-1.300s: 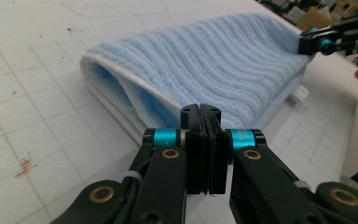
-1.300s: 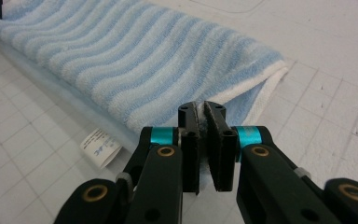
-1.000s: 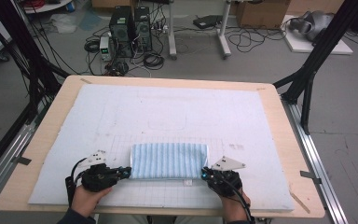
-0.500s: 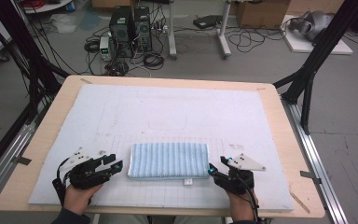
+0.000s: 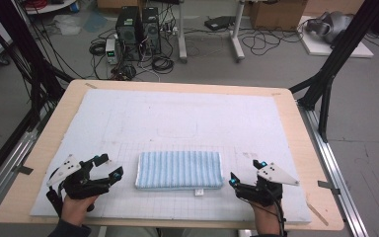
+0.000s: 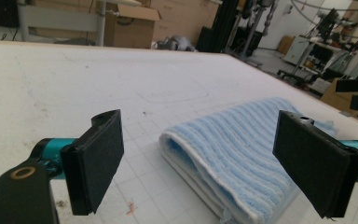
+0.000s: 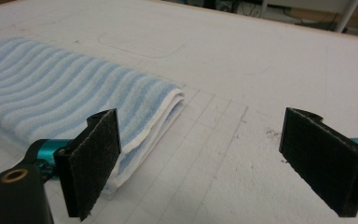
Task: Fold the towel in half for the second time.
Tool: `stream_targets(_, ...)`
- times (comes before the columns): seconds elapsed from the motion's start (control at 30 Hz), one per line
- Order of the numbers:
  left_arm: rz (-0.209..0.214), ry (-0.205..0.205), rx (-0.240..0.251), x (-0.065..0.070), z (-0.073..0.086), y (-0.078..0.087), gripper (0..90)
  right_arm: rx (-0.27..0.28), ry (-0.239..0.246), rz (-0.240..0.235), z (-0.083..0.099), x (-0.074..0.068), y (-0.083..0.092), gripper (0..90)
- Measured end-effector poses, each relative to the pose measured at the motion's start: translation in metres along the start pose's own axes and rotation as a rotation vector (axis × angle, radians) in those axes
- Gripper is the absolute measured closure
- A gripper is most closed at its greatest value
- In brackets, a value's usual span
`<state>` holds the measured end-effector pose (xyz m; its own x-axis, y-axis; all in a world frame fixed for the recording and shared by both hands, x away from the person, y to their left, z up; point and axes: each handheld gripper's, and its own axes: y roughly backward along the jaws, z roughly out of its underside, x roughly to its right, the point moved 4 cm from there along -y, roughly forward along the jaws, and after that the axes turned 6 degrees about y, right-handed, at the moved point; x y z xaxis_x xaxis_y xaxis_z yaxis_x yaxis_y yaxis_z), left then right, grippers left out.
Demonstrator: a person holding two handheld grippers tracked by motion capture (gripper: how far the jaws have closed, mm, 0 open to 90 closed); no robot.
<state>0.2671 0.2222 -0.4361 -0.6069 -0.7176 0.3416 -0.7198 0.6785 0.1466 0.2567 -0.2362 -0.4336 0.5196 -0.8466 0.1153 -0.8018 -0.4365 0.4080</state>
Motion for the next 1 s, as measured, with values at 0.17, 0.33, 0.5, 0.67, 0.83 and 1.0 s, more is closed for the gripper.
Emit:
stream_targets(0.17, -0.009, -0.042, -0.013, 0.005, 0.003, 0.001, 16.9, 0.022, 0.040, -0.013, 0.002, 0.000, 0.006, 11.4)
stream_targets(0.33, -0.006, -0.077, 0.002, 0.010, 0.002, 0.003, 17.5, 0.028, 0.051, 0.000, 0.003, 0.000, 0.010, 11.3)
stream_targets(0.5, -0.007, -0.083, 0.012, 0.009, 0.003, 0.007, 17.4, 0.020, 0.045, -0.001, 0.006, -0.002, 0.010, 11.1)
stream_targets(0.67, -0.012, -0.093, 0.012, 0.009, 0.002, 0.009, 17.5, 0.019, 0.046, -0.007, 0.005, -0.002, 0.006, 11.1)
stream_targets(0.83, -0.014, -0.085, 0.012, 0.007, 0.002, 0.010, 17.6, 0.011, 0.045, -0.013, 0.004, -0.004, 0.002, 11.1)
stream_targets(1.0, -0.018, -0.087, 0.010, 0.007, 0.002, 0.011, 18.0, 0.008, 0.036, -0.015, 0.003, -0.006, 0.002, 11.1)
